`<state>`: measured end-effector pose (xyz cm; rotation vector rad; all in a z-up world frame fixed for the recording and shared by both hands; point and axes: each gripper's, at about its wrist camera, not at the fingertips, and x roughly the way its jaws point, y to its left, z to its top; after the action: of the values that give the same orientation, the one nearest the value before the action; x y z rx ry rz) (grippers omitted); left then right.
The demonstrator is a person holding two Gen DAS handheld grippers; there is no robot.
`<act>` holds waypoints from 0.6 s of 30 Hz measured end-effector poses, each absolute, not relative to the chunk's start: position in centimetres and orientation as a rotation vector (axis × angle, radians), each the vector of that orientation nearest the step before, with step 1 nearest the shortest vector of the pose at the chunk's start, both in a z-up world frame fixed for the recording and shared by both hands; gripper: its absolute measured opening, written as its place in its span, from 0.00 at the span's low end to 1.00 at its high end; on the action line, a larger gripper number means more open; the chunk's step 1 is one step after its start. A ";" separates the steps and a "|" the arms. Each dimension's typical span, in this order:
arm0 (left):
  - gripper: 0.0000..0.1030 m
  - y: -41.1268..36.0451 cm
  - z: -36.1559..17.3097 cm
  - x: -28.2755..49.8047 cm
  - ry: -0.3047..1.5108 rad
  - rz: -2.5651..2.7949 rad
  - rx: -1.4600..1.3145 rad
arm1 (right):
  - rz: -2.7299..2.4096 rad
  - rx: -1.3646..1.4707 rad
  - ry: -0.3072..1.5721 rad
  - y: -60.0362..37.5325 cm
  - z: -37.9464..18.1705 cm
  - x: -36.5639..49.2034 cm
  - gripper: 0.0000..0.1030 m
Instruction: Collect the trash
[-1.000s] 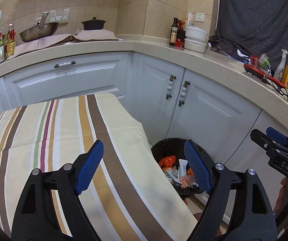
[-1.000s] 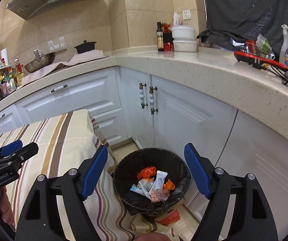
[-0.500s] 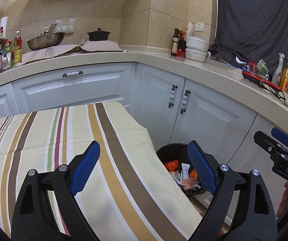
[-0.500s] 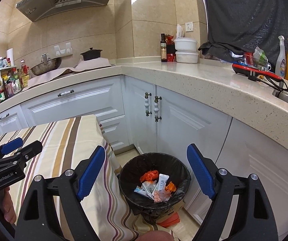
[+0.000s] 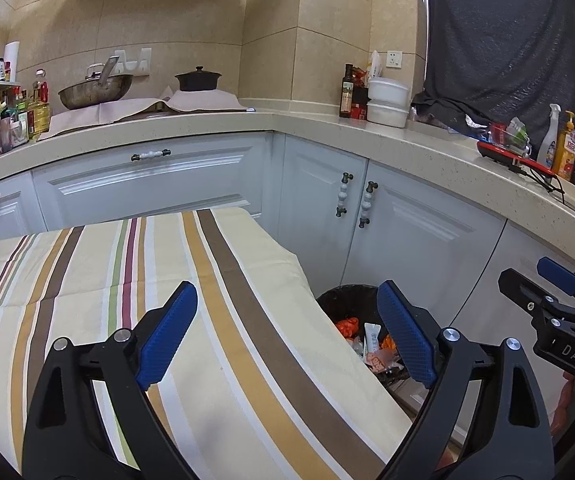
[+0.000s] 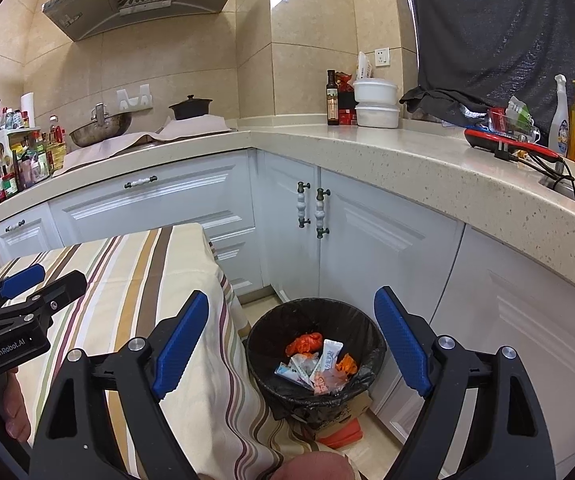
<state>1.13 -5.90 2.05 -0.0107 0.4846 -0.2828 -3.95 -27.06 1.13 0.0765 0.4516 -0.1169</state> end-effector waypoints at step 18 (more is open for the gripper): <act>0.87 -5.7 1.8 0.5 0.480 -0.273 -0.004 | -0.115 0.069 0.449 -26.6 1.1 -4.3 0.81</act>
<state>0.50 -5.68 1.75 -0.0043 0.4801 -0.2731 -4.35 -26.58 1.06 0.0690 0.4489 -0.1149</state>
